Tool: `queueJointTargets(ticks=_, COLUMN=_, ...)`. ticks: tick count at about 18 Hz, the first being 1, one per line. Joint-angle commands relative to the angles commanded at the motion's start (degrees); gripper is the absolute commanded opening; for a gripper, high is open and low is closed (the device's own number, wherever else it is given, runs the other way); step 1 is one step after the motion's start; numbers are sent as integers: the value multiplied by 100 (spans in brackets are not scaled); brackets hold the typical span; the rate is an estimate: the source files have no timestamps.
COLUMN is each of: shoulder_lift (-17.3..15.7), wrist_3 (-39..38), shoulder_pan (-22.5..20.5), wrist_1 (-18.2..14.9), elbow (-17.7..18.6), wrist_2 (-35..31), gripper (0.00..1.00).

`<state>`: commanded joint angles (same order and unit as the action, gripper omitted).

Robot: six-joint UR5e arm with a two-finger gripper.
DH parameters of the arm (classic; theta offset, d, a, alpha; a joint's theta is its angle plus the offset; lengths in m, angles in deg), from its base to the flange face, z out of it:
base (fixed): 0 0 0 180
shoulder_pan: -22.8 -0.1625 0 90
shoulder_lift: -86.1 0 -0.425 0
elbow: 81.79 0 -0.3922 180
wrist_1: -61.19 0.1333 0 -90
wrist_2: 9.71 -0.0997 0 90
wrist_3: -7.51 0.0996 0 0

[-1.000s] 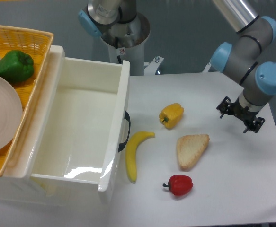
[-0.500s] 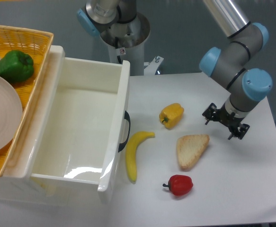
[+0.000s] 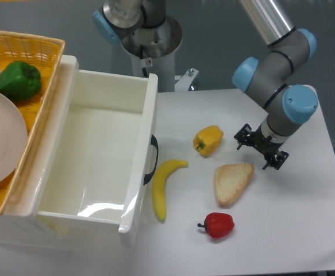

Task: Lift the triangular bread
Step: 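Move the open gripper toward the triangular bread slice and lower it, then close the gripper on the corner of the triangular bread slice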

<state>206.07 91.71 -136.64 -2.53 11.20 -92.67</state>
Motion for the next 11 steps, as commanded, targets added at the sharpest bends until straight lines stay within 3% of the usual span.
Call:
queueJointTargets(ticks=4, shoulder_lift=62, wrist_3=-27, shoulder_pan=132, wrist_1=9, elbow=-18, wrist_2=0, gripper=97)
queueJointTargets(ticks=7, shoulder_lift=71, wrist_3=-18, shoulder_pan=132, wrist_1=44, elbow=-18, wrist_2=-9, gripper=81)
queueJointTargets(ticks=9, shoulder_lift=62, wrist_3=-18, shoulder_pan=132, wrist_1=44, elbow=-18, wrist_2=-17, gripper=53)
queueJointTargets(ticks=10, shoulder_lift=62, wrist_3=-18, shoulder_pan=141, wrist_1=44, elbow=-18, wrist_2=-35, gripper=31)
queueJointTargets(ticks=11, shoulder_lift=62, wrist_3=-27, shoulder_pan=141, wrist_1=44, elbow=-18, wrist_2=-35, gripper=17)
